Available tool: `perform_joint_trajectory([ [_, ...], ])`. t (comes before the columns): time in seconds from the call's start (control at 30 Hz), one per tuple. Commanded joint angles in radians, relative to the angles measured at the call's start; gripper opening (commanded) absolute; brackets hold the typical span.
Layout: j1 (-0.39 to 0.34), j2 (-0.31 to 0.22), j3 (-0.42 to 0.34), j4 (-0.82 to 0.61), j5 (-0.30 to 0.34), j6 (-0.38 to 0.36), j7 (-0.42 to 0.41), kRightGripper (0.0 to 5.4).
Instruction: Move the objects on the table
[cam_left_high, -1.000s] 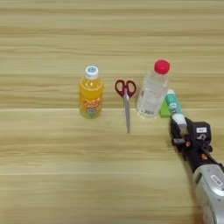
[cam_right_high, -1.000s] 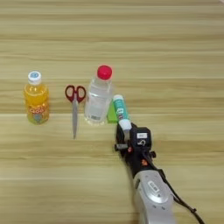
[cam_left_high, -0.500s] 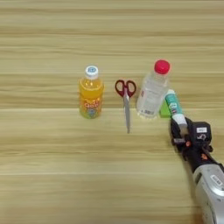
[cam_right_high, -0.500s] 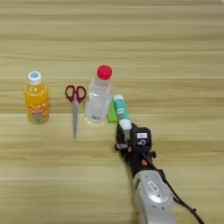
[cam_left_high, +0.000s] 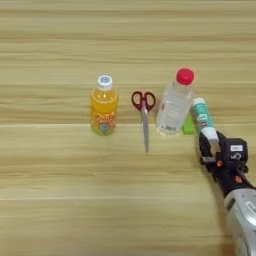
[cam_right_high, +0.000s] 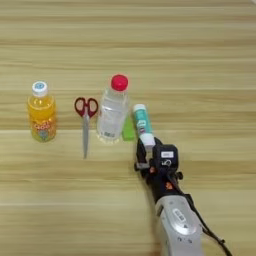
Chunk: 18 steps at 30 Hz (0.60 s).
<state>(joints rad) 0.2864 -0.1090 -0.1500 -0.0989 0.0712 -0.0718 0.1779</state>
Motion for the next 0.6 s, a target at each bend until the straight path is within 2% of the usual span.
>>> perform_joint_trajectory([
  [0.03,0.013,-0.012,-0.005,-0.133,0.014,-0.006,-0.005,1.73],
  [0.33,0.144,-0.008,0.001,-0.300,0.039,0.051,0.010,1.73],
  [0.6,0.279,-0.014,0.025,-0.355,0.035,0.048,0.044,1.73],
])
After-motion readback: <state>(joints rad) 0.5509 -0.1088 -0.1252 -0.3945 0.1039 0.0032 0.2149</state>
